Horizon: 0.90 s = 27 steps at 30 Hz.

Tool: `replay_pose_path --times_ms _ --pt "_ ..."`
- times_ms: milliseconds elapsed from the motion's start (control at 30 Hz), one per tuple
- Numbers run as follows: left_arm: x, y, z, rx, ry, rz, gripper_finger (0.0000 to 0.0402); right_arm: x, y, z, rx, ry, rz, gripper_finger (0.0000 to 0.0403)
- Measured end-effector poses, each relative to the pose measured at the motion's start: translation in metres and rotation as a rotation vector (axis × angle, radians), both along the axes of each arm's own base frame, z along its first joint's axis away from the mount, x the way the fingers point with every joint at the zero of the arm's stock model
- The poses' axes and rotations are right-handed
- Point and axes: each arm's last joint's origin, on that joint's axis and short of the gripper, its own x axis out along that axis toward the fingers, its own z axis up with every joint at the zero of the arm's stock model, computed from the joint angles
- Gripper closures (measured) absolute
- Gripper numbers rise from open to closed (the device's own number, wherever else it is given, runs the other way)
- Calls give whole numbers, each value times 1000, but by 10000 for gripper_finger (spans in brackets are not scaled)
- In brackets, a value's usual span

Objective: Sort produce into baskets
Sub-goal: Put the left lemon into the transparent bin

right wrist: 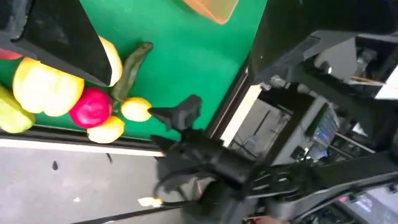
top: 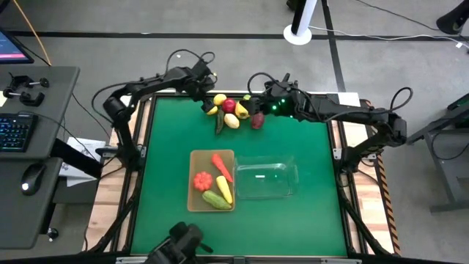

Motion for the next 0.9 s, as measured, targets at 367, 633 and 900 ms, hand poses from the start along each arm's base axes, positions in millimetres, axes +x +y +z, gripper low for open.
replay_pose_path --times_ms 367,633,900 --pt "12 8 -45 -61 96 -96 85 -1 1 -2 15 21 4 33" --pt "17 15 -52 1 100 -61 99 -1 0 -2 30 10 -9 33" --pt "16 14 -51 -20 95 -34 269 -1 0 -2 73 -5 -4 33"
